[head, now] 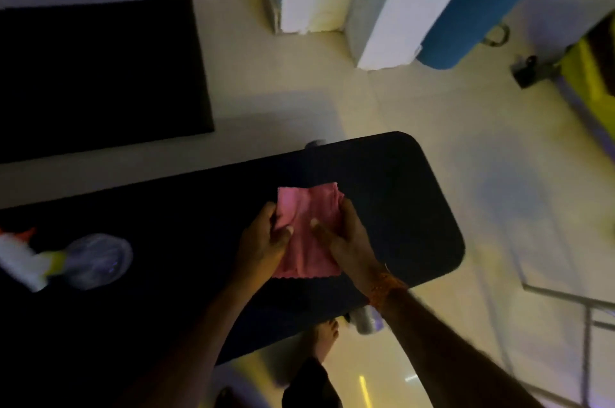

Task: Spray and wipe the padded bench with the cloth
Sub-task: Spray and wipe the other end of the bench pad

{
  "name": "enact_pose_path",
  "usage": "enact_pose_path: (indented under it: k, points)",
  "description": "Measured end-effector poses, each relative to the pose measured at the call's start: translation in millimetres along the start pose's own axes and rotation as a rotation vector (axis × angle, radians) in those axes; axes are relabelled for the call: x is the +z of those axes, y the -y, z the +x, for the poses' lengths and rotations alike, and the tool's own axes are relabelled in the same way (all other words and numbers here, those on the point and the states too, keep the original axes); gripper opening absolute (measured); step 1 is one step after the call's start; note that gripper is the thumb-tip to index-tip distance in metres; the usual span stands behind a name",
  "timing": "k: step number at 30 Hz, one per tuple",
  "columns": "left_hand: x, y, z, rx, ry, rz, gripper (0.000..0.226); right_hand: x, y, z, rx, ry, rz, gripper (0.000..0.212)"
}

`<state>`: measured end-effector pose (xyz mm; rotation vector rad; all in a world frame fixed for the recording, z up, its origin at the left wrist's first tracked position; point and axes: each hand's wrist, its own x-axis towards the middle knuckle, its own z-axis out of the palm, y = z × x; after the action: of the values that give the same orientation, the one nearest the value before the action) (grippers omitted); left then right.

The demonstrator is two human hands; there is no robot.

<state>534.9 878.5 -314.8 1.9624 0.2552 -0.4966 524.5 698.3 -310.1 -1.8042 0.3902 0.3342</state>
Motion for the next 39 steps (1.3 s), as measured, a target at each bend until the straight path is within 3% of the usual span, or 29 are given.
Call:
enact_pose_path:
  k: [4,8,12,16,18,23,25,27,29,33,36,39]
  points:
    - [60,-34,41,-0.052,0.16,-0.04,0.04,-58,-19,26,0.02,-0.163,-0.068,0.062]
    - [117,-60,86,-0.014,0.297,0.032,0.064,-105,-43,62,-0.024,-0.323,-0.123,0.045]
    - [165,-81,128,0.081,0.336,0.089,0.066,-141,-64,103,0.004,-0.507,-0.172,0.039]
    - [185,-81,157,0.056,0.272,0.228,0.059,-144,-81,131,0.064,-0.645,-0.633,0.051]
    - [185,-74,164,0.064,0.249,0.249,0.054,-137,-82,143,0.053,-0.603,-0.586,0.055]
    - [179,-59,163,0.058,0.248,0.077,0.057,-110,-73,180,0.291,-0.462,-0.622,0.103]
    - [178,-52,163,0.029,0.25,0.007,0.056,-100,-75,191,0.306,-0.48,-0.667,0.102]
    - [175,-47,162,0.02,0.254,0.02,0.056,-97,-87,191,0.249,-0.541,-0.677,0.082]
    - [168,-43,160,0.116,0.211,0.128,0.059,-101,-100,182,0.147,-0.568,-0.676,0.061]
    - [148,-35,178,0.406,0.047,0.649,0.079,-100,-115,174,0.14,-0.547,-0.698,0.066]
    - [138,-23,197,0.435,0.181,0.901,0.103,-98,-118,177,0.137,-0.54,-0.755,0.073]
    - [137,-9,205,0.47,0.249,1.01,0.107,-116,-111,201,0.195,-0.538,-0.737,0.064]
